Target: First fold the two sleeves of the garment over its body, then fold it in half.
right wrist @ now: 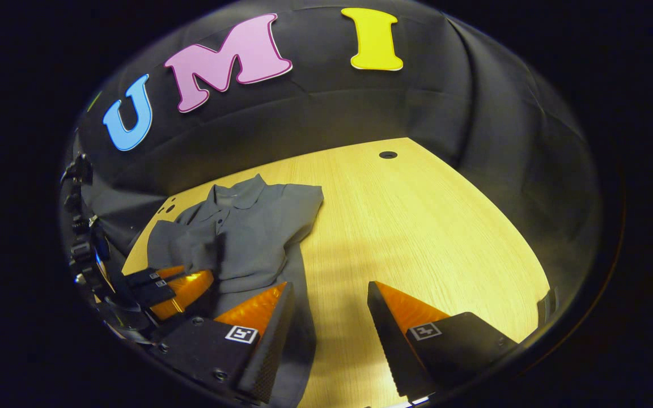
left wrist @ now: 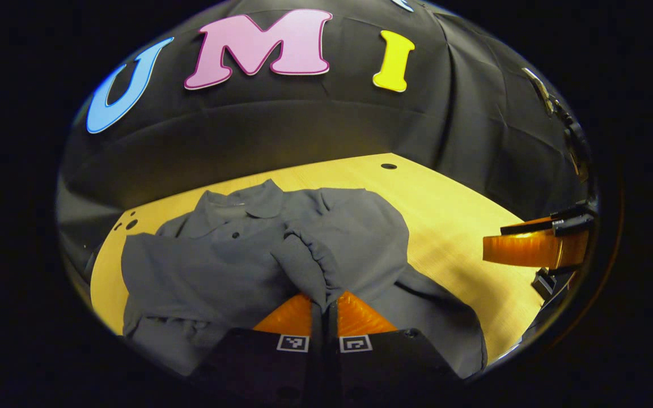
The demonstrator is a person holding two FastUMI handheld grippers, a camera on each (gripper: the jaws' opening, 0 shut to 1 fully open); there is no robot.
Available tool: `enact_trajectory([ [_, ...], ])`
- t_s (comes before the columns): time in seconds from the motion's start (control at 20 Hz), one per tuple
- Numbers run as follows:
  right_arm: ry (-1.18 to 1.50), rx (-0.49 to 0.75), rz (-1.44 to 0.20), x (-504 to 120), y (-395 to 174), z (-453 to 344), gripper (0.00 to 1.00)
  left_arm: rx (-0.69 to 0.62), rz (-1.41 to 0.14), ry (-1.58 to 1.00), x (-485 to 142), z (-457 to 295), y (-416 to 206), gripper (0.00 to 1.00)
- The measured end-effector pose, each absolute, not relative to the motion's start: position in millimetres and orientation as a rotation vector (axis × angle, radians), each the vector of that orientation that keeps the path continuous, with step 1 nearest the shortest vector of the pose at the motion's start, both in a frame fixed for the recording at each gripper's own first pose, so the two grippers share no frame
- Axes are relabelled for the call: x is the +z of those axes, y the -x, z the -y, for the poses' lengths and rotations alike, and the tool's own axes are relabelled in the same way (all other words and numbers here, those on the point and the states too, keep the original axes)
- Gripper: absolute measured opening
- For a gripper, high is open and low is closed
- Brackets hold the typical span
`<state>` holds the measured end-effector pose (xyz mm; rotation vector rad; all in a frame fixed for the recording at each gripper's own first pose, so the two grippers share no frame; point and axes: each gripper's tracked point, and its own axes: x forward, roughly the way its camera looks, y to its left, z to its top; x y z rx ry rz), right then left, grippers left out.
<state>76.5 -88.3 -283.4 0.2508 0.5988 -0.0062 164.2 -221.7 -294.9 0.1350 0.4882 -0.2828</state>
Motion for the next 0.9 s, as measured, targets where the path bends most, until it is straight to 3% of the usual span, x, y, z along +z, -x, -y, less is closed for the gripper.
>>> enact_trajectory([
  [0.25,-0.249,-0.001,-0.601,-284.1,-69.4,88.3,0.81,-0.349,-0.507,-0.093,-302.8,240.1,-150.1,0.18],
  [0.3,-0.250,0.000,-0.599,-283.2,-67.7,87.3,0.81,-0.355,-0.506,-0.085,-302.0,241.7,-147.3,0.14],
  [0.45,-0.248,0.008,-0.595,-281.1,-61.4,80.4,0.81,-0.372,-0.498,-0.073,-296.2,243.0,-138.8,0.53],
  [0.5,-0.244,0.013,-0.597,-280.3,-59.1,76.9,0.81,-0.378,-0.496,-0.075,-295.3,241.8,-135.3,0.55],
  [0.65,-0.237,0.028,-0.593,-275.7,-50.6,63.0,0.81,-0.374,-0.497,-0.079,-290.7,231.1,-121.5,0.97],
  [0.9,-0.224,0.090,-0.597,-270.1,-19.1,32.2,0.81,-0.323,-0.487,-0.038,-266.3,173.5,-85.2,0.99],
])
